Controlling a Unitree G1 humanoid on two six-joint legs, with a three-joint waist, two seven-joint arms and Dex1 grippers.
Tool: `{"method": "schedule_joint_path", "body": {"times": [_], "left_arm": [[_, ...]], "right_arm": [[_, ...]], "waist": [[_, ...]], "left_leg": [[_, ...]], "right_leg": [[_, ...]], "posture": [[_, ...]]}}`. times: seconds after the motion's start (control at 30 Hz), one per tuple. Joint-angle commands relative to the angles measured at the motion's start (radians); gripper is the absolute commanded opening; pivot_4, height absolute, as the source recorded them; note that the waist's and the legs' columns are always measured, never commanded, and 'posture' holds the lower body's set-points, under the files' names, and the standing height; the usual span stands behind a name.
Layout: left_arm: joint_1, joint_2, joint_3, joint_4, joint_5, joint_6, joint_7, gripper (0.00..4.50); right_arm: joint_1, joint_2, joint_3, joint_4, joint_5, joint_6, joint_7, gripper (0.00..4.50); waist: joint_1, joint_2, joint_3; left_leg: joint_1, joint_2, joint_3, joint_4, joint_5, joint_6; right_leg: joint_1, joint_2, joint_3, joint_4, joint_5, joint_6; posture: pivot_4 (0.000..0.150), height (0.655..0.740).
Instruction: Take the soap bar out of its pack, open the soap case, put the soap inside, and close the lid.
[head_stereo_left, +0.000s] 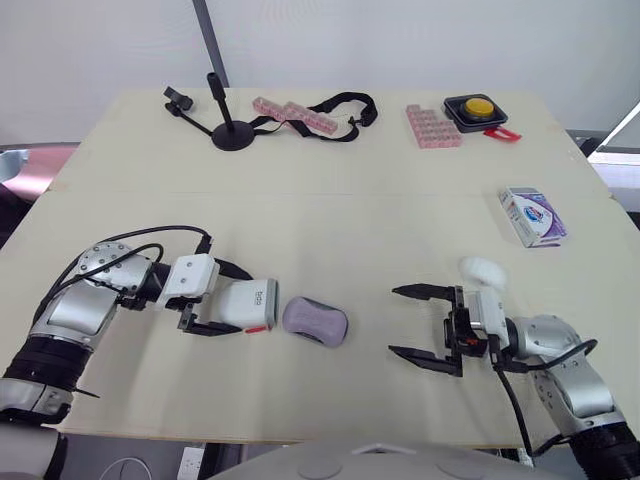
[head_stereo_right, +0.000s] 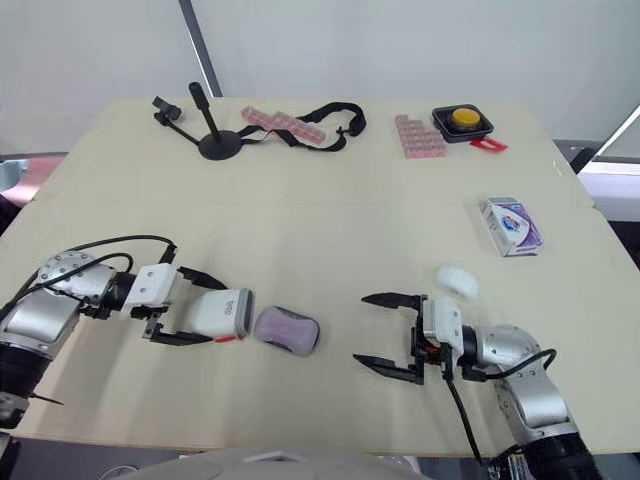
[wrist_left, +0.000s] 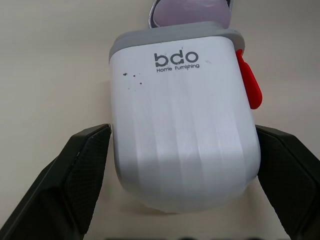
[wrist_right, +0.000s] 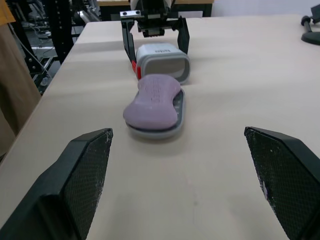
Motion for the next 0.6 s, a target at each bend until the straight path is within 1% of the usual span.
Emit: {"method": "schedule_joint_path", "body": {"times": [0.03, 0.33, 0.47, 0.6], "left_arm": [[-0.015, -0.003, 0.007, -0.013, -0.001, -0.007, 0.007, 4.5], [-0.018, -0.01, 0.01, -0.009, -0.001, -0.019, 0.007, 4.5], [-0.022, -0.012, 0.011, -0.001, 0.0, -0.024, 0.009, 3.47], [-0.026, -0.02, 0.013, 0.005, 0.008, -0.032, 0.025, 3.46]], "right_arm": [[0.014, 0.012, -0.018, 0.011, 0.008, -0.042, -0.003, 4.49], [0.029, 0.016, -0.017, 0.027, 0.01, -0.053, -0.007, 4.49], [0.027, 0.014, -0.014, 0.028, 0.008, -0.053, -0.007, 4.5], [0.019, 0.004, -0.011, 0.031, 0.003, -0.052, 0.003, 4.5]], "waist": [[-0.002, 0.0, 0.0], [-0.004, 0.0, 0.0], [-0.004, 0.0, 0.0], [-0.004, 0.0, 0.0]], "left_leg": [[0.0, 0.0, 0.0, 0.0, 0.0, 0.0], [0.0, 0.0, 0.0, 0.001, -0.001, 0.003], [0.0, 0.0, 0.0, 0.001, -0.001, 0.003], [0.0, 0.0, 0.0, 0.001, -0.002, 0.004]], "right_leg": [[0.0, 0.0, 0.0, 0.0, 0.0, 0.0], [-0.001, 0.0, 0.0, 0.0, -0.001, -0.001], [-0.001, -0.001, -0.001, 0.0, -0.001, -0.001], [-0.001, -0.001, -0.002, 0.0, -0.001, -0.002]], "posture": [[0.15, 0.716], [0.15, 0.716], [0.15, 0.716], [0.15, 0.716]]}}
